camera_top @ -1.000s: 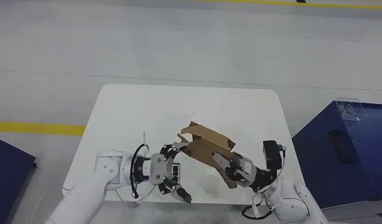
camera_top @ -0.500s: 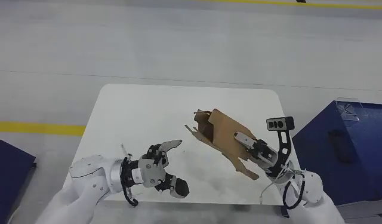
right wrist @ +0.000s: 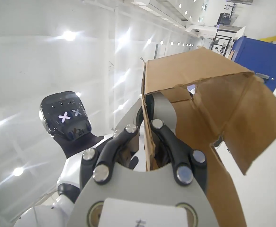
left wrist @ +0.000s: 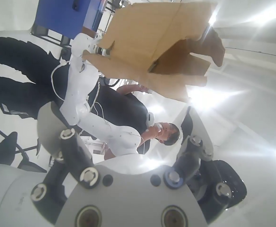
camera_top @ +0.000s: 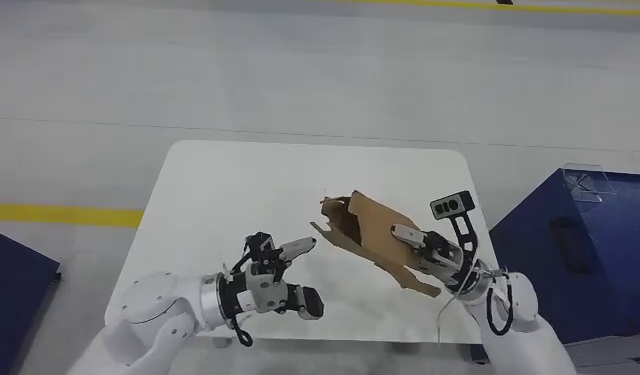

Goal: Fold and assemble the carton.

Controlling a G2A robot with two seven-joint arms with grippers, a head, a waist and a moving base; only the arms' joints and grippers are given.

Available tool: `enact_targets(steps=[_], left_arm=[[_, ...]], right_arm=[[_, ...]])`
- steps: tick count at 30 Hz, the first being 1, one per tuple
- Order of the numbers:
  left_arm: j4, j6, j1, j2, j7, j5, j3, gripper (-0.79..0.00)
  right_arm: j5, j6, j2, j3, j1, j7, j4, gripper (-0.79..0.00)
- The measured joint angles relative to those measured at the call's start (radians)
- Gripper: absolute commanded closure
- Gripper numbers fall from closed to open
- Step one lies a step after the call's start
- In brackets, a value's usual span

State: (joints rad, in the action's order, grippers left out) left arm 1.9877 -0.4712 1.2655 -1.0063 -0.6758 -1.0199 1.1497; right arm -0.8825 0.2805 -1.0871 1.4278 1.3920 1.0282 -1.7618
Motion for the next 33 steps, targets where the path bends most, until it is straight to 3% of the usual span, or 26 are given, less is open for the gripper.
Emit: enact_targets(steps=[12, 33], left_arm=[[-0.052, -0.114, -0.079, -0.019, 0.027, -0.074, -0.066, -0.785], [-0.149, -0.249, -0.176, -0.045, 0.036, -0.134, -0.144, -0.785]], right_arm=[[0.107, 0.061, -0.006, -0.024, -0.007, -0.014, 0.007, 0.000], [0.160, 0.050, -0.014, -0.067, -0.030, -0.027, 0.012, 0.000]])
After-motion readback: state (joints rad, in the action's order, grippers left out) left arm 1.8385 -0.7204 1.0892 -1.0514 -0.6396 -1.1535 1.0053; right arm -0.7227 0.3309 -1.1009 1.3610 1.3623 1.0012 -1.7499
